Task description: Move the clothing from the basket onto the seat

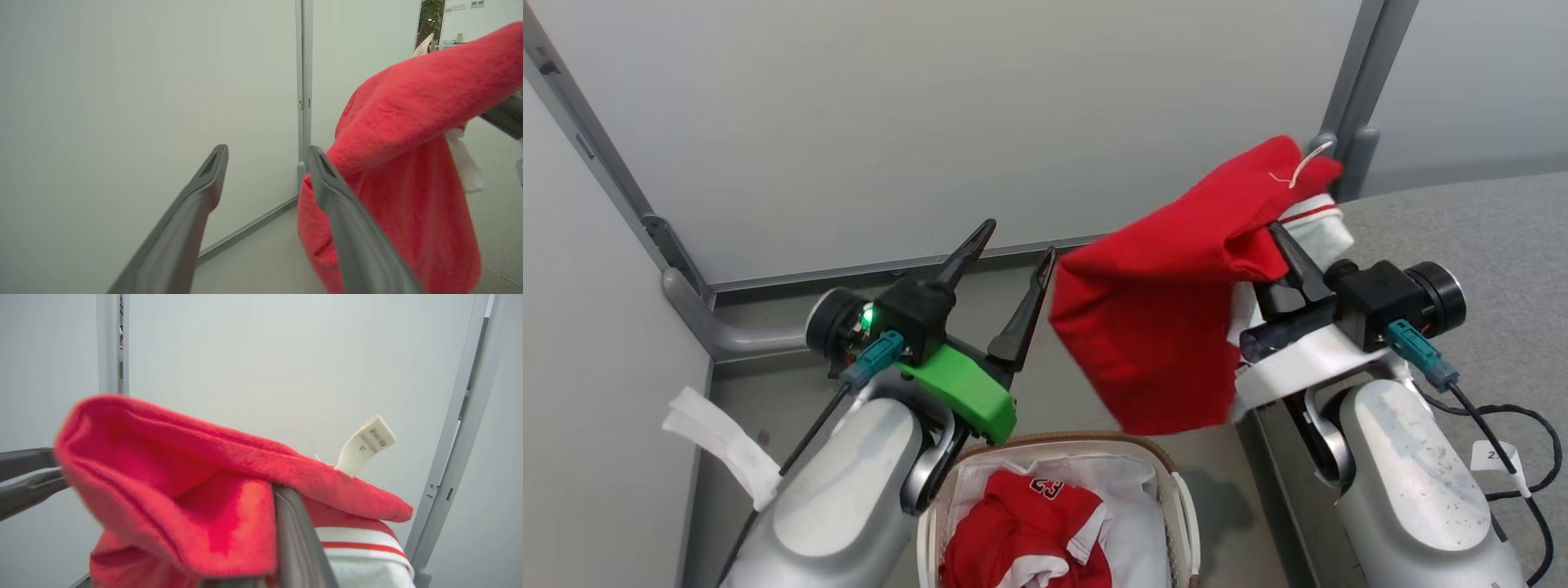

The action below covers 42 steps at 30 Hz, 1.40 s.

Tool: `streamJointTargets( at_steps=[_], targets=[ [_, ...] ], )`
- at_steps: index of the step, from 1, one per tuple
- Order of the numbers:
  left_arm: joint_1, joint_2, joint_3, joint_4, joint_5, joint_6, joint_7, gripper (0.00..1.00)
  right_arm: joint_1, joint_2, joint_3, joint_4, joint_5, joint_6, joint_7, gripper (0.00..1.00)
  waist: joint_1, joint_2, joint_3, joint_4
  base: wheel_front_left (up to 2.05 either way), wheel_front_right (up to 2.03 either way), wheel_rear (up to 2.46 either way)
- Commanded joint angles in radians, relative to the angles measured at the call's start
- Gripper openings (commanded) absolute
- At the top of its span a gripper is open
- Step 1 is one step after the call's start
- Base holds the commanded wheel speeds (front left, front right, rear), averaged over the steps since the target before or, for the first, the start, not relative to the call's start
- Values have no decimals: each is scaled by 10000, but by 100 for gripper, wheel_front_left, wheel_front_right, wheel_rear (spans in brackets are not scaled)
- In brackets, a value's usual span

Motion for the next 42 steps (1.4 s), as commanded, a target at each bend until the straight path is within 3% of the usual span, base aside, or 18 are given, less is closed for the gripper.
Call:
streamJointTargets(
  at_steps=[1,11,20,35,42],
  targets=[
    [414,-84,175,-11,137,-46,-2,100,79,-37,-176,-96,-109,-7,-25,0,0,0,13,-21,0,0,0],
    [2313,-563,979,-23,454,-252,-1,100,5,-37,-1273,-350,-645,-7,-24,0,0,0,167,-241,0,0,0],
    [2866,-806,1180,-38,844,-312,-2,100,49,-37,-1738,-263,-843,-7,-24,0,0,0,412,-599,0,0,0],
    [2469,-953,631,-696,1275,-311,-2,100,-654,-34,-2490,-254,-1574,-8,-24,0,0,0,1535,-2948,0,0,0],
    [2016,-955,324,-751,1414,-312,-2,100,-1084,-28,-3313,-395,-1923,-8,-24,0,0,0,2143,-3402,0,0,0]
  ],
)
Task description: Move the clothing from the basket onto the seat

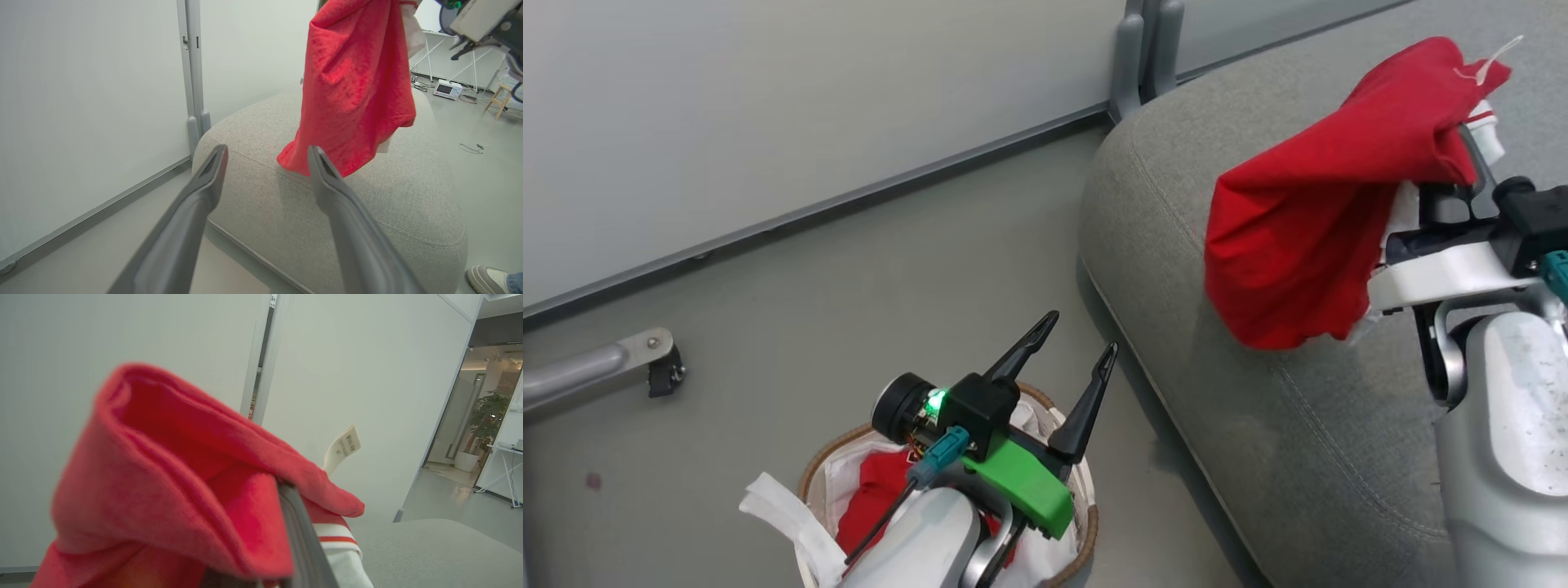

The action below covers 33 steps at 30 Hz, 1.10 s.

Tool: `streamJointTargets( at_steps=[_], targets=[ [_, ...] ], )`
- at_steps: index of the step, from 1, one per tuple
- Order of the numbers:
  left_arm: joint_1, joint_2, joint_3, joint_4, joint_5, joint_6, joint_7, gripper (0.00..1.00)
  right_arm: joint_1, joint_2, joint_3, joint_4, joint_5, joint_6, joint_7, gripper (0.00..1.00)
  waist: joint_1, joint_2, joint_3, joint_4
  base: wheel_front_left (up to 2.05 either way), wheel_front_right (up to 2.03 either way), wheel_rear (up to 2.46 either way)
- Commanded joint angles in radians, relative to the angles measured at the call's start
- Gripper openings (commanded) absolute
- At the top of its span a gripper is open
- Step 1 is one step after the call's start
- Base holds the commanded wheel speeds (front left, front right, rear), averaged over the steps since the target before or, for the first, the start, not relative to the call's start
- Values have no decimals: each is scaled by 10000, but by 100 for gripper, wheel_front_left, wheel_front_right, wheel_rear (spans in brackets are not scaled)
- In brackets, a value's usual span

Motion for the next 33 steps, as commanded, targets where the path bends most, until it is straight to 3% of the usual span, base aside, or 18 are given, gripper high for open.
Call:
streamJointTargets(
  at_steps=[1,8,17,22,26,33],
  targets=[
    [-214,69,1,-35,114,-25,0,100,-295,-20,-144,-90,-96,-10,-24,0,0,-1,669,-442,0,0,0],
    [-782,228,-152,-96,143,-25,0,100,-1671,-93,-1028,-113,-855,-10,-24,0,0,-1,1831,2,0,0,0],
    [-1832,573,-508,-294,311,-25,0,100,-4544,-1773,-2116,1140,-1778,-12,-23,0,0,-1,3761,1111,0,0,0],
    [-2200,594,-426,-516,455,-26,1,100,-5369,-2302,-2889,1668,-2395,-12,-24,0,0,-1,4683,1568,0,0,0],
    [-2302,659,-280,-606,593,-26,1,100,-5329,-2408,-3359,2288,-2844,-12,-24,0,0,-1,5166,1770,0,0,0],
    [-2047,810,44,-560,737,-26,0,100,-4381,-1834,-4117,3511,-3318,-12,-24,0,0,-1,5337,1725,0,0,0]
  ],
)
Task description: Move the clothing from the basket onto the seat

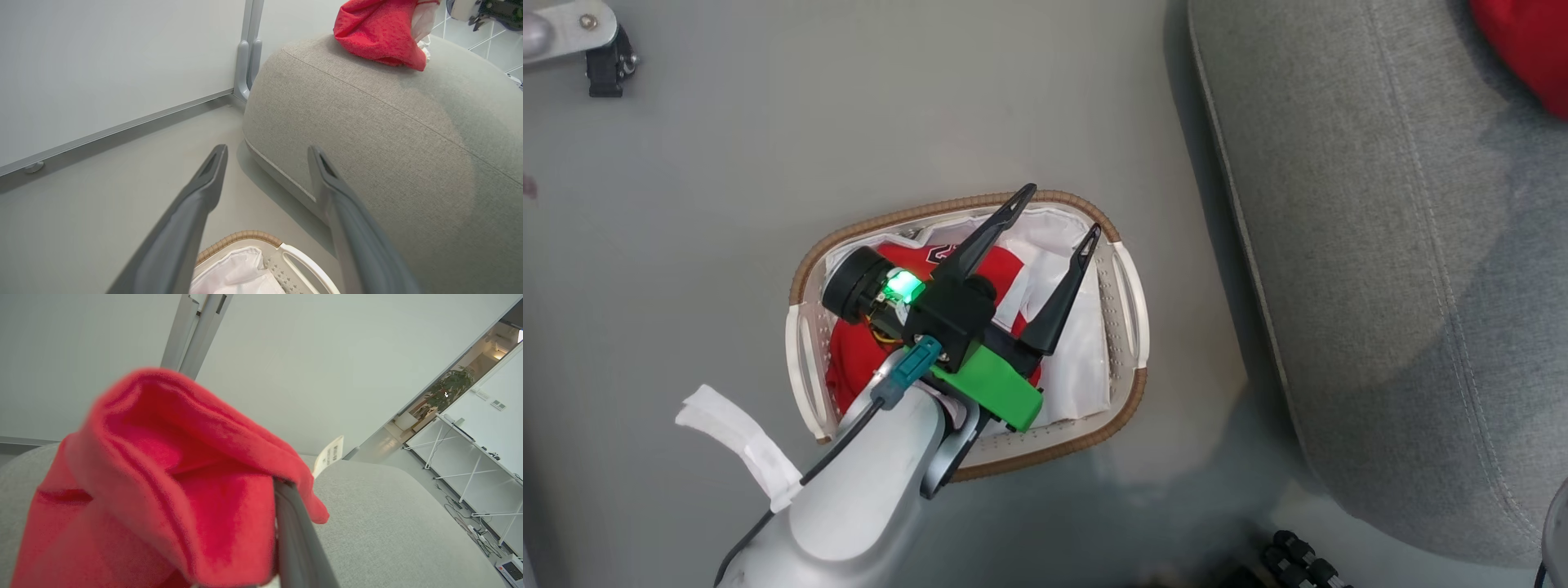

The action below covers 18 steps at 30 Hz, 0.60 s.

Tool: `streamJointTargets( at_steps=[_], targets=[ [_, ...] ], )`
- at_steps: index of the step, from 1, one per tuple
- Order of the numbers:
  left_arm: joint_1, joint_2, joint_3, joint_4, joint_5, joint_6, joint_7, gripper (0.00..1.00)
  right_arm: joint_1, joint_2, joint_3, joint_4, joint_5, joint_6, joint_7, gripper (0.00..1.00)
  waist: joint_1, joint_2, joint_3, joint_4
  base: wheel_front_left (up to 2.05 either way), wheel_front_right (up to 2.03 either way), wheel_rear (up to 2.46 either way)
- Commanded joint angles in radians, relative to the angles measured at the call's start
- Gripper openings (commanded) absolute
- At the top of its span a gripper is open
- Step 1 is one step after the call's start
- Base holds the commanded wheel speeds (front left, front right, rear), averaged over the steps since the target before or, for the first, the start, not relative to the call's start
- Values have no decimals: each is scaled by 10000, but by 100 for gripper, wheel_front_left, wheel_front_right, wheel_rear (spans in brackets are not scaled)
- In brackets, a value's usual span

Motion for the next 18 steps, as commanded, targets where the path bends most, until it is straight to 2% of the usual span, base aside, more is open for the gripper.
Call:
streamJointTargets(
  at_steps=[1,7,9,10,18],
  targets=[
    [89,57,71,9,115,-26,-2,100,199,42,-81,155,-163,-14,-23,0,-2,-1,246,227,0,0,0],
    [326,128,357,9,87,-26,-2,100,716,477,-45,450,-335,-14,-23,0,-2,-1,83,-2,0,0,0],
    [399,132,427,43,74,-26,-2,100,883,548,222,523,-316,-14,-23,33,-2,-1,-1,-62,0,0,0],
    [443,126,454,67,64,-26,-2,100,995,513,364,510,-278,-14,-23,100,-2,-1,-55,-87,0,0,0],
    [813,175,889,166,-39,-26,-2,100,2136,733,689,261,120,-14,-23,100,-2,-1,-828,-294,0,0,0]
  ],
)
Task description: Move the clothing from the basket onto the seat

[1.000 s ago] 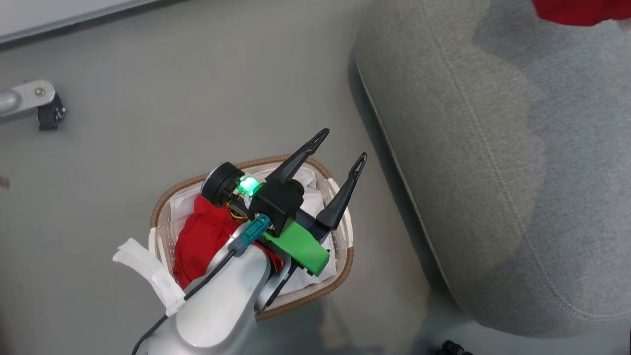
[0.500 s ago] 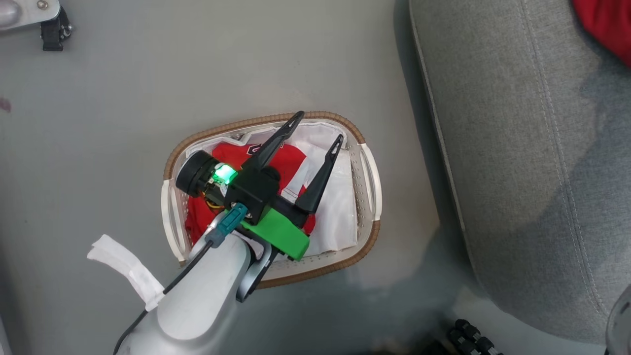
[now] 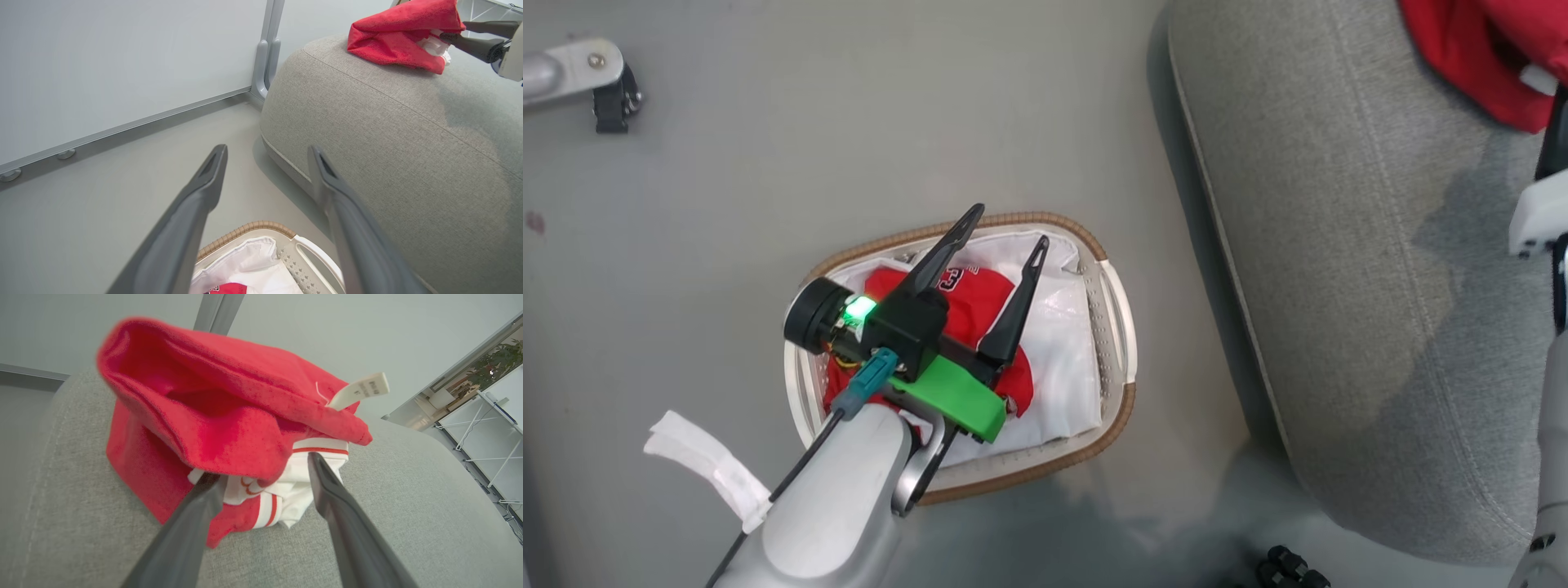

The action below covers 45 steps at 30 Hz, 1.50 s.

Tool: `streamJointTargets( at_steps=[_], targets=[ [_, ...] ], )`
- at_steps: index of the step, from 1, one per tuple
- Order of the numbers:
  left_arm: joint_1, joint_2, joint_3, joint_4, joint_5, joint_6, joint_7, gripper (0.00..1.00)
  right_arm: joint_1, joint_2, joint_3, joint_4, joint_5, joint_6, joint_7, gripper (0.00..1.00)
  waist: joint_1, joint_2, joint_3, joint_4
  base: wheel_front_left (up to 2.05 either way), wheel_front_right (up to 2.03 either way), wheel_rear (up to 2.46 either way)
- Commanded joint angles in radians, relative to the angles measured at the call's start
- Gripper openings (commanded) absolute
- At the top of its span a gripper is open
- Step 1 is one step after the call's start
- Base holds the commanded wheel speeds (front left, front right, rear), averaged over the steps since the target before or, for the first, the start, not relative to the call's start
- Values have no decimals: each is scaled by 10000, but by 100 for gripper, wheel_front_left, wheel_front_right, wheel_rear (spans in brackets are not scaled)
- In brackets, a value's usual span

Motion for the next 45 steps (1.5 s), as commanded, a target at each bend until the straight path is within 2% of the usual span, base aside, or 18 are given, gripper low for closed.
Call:
streamJointTargets(
  at_steps=[1,7,17,26,35,39,45],
  targets=[
    [191,52,106,1,-14,-26,0,100,310,44,20,-47,82,-14,-21,100,-1,0,-415,-124,0,0,0],
    [639,-93,637,-44,-64,-26,0,100,1206,244,256,-305,367,-14,-21,100,-1,0,-1308,-107,0,0,0],
    [1508,-459,2020,-111,-169,-26,1,100,1685,-41,1202,-745,751,-14,-21,100,-1,0,-3018,314,0,0,0],
    [2574,-830,3538,-69,-321,-23,0,100,2137,541,2355,-1352,1358,-14,-21,100,-1,0,-4334,1086,0,0,0],
    [3707,-911,4904,-273,-400,71,0,100,3443,1030,3154,-1827,2724,-14,-21,100,-1,0,-4986,1685,0,0,0],
    [4121,-908,5146,-387,-498,167,1,100,4224,1011,3637,-1957,3640,-14,-21,100,-1,0,-5119,1866,0,0,0],
    [4751,-907,5305,-452,-574,232,1,100,5330,1019,3987,-2163,4183,-14,-21,100,-1,0,-5316,1955,0,0,0]
  ],
)
